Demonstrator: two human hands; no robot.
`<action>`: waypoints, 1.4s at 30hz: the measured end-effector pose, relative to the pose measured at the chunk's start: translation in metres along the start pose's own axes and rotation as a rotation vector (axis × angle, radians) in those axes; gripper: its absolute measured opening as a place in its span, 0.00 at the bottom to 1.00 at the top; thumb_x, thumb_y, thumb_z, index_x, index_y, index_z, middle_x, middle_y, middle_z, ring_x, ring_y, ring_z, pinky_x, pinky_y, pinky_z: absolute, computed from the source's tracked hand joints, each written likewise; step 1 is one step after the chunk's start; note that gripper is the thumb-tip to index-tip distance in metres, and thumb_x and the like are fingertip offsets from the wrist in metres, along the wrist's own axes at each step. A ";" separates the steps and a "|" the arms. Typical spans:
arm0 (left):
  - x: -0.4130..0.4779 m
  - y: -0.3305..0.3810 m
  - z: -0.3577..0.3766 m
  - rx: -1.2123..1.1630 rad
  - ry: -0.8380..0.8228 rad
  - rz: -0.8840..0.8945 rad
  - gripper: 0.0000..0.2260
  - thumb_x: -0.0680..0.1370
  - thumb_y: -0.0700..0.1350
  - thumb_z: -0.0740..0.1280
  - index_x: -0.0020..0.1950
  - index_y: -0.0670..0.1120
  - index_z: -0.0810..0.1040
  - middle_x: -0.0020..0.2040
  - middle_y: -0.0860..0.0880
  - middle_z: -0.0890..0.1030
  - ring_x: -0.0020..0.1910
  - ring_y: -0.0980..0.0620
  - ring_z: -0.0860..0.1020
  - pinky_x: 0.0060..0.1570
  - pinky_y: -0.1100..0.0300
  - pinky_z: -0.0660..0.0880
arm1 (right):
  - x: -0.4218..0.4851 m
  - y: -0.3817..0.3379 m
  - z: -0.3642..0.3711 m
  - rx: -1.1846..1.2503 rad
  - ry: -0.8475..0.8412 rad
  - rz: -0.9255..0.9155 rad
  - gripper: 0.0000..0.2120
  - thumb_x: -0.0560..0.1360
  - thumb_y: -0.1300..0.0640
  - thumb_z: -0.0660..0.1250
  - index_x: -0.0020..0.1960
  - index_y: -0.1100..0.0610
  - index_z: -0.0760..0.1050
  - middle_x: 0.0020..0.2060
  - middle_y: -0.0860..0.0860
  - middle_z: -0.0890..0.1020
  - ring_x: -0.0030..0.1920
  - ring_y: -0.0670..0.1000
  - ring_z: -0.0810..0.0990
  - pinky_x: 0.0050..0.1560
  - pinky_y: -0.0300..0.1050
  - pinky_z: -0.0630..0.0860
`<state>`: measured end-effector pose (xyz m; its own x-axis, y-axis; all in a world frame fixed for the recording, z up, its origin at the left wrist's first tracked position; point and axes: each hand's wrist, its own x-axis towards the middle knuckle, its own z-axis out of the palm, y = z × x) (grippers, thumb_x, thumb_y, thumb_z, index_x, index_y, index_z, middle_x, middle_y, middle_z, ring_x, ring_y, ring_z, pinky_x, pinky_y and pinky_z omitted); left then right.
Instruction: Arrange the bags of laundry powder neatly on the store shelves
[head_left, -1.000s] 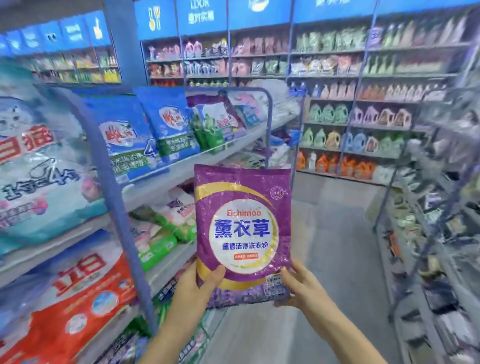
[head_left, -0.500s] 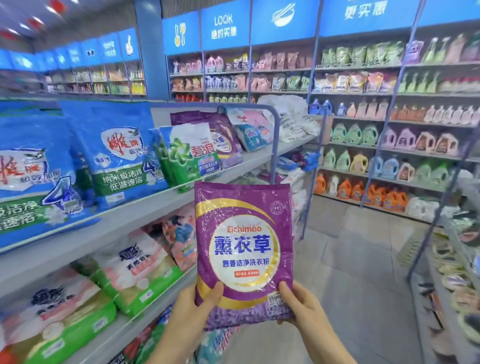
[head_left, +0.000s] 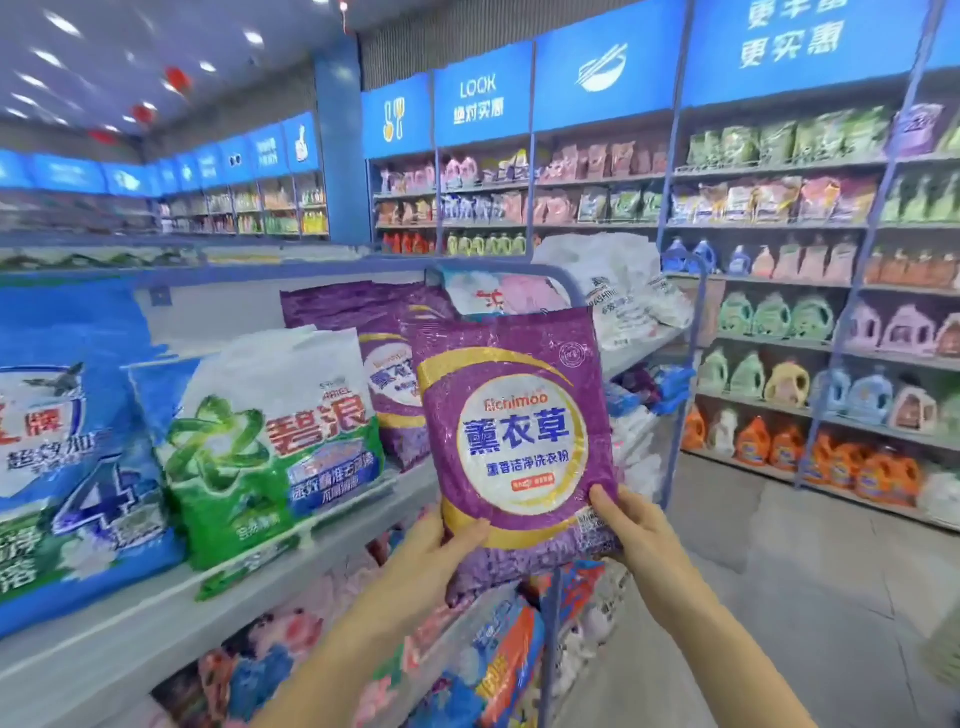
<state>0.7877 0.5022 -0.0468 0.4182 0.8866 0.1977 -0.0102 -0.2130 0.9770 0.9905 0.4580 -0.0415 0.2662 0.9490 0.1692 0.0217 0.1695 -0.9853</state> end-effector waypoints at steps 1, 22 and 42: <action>0.020 0.004 0.002 0.035 0.017 0.007 0.10 0.78 0.43 0.63 0.57 0.54 0.73 0.49 0.64 0.78 0.42 0.72 0.77 0.41 0.78 0.69 | 0.024 -0.003 -0.006 -0.023 -0.014 -0.012 0.14 0.74 0.46 0.64 0.50 0.56 0.79 0.43 0.49 0.85 0.44 0.48 0.83 0.50 0.44 0.77; 0.324 -0.010 0.035 0.208 0.911 -0.095 0.20 0.73 0.38 0.64 0.65 0.42 0.69 0.58 0.48 0.76 0.55 0.51 0.74 0.60 0.59 0.69 | 0.419 0.035 -0.002 -0.243 -0.384 -0.240 0.13 0.79 0.59 0.60 0.60 0.66 0.72 0.49 0.54 0.76 0.48 0.52 0.73 0.47 0.45 0.68; 0.338 -0.033 0.038 0.946 1.040 -0.037 0.31 0.76 0.29 0.59 0.76 0.44 0.53 0.77 0.41 0.43 0.76 0.45 0.46 0.74 0.55 0.52 | 0.411 0.065 0.025 -0.243 -0.460 -0.675 0.34 0.71 0.69 0.67 0.73 0.59 0.56 0.69 0.55 0.66 0.68 0.47 0.63 0.68 0.36 0.58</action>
<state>0.9641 0.7936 -0.0152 -0.4532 0.7033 0.5477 0.7666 -0.0062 0.6421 1.0775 0.8656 -0.0358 -0.2951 0.6878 0.6632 0.2556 0.7257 -0.6388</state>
